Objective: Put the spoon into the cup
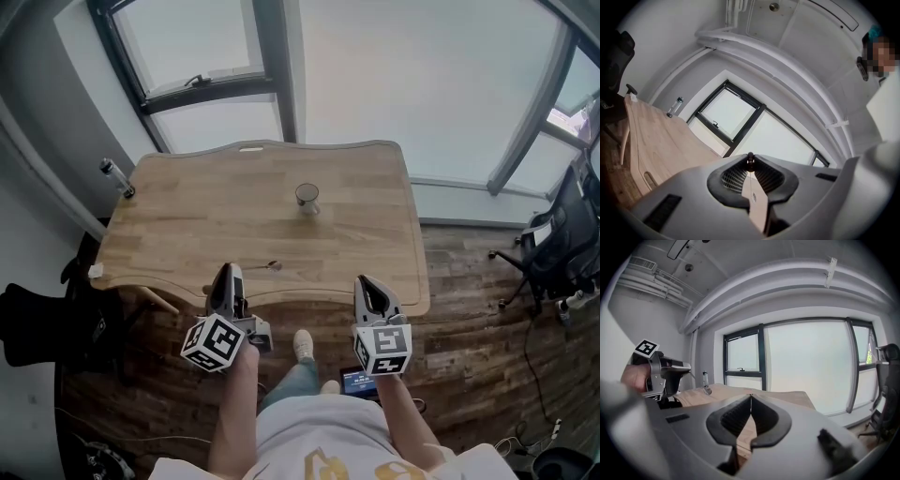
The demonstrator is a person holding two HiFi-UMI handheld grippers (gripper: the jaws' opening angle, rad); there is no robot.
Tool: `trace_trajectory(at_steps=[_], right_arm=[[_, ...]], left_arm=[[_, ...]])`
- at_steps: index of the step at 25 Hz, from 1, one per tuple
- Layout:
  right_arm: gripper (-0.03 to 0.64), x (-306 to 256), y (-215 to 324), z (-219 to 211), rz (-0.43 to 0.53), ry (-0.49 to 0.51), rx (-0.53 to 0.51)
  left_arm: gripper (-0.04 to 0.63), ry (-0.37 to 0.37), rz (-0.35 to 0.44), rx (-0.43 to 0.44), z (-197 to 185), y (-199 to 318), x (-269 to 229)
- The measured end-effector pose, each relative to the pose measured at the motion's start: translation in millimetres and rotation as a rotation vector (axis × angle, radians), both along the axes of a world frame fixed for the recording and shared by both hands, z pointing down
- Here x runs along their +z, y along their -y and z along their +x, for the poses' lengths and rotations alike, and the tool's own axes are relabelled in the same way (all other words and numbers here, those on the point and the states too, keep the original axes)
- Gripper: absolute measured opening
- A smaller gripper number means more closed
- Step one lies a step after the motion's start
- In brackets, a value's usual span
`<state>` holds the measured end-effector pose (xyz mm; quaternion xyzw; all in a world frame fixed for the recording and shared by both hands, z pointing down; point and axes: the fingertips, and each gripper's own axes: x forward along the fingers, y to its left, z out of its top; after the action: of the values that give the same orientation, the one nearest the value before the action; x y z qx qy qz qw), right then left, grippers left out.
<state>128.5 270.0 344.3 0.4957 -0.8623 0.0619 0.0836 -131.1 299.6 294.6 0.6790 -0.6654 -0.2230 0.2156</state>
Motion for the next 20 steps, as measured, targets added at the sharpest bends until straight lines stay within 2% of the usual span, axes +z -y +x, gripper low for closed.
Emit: trace_trajectory(at_steps=[7,15,20], right_arm=[[0.031,15,40,-15,-0.027,-0.016,-0.001],[0.031,30,119,-42,-0.069,-0.056,0.001],[0.031,40,163,-51,-0.095,-0.073,0.041]], left_arm=[[0.051,-0.019,-0.016,-0.007,-17,41,14],[0.051,-0.054,-0.045,0.008,-41,129,31],[0.051,-0.042,-0.066,0.049,-51,186,39]])
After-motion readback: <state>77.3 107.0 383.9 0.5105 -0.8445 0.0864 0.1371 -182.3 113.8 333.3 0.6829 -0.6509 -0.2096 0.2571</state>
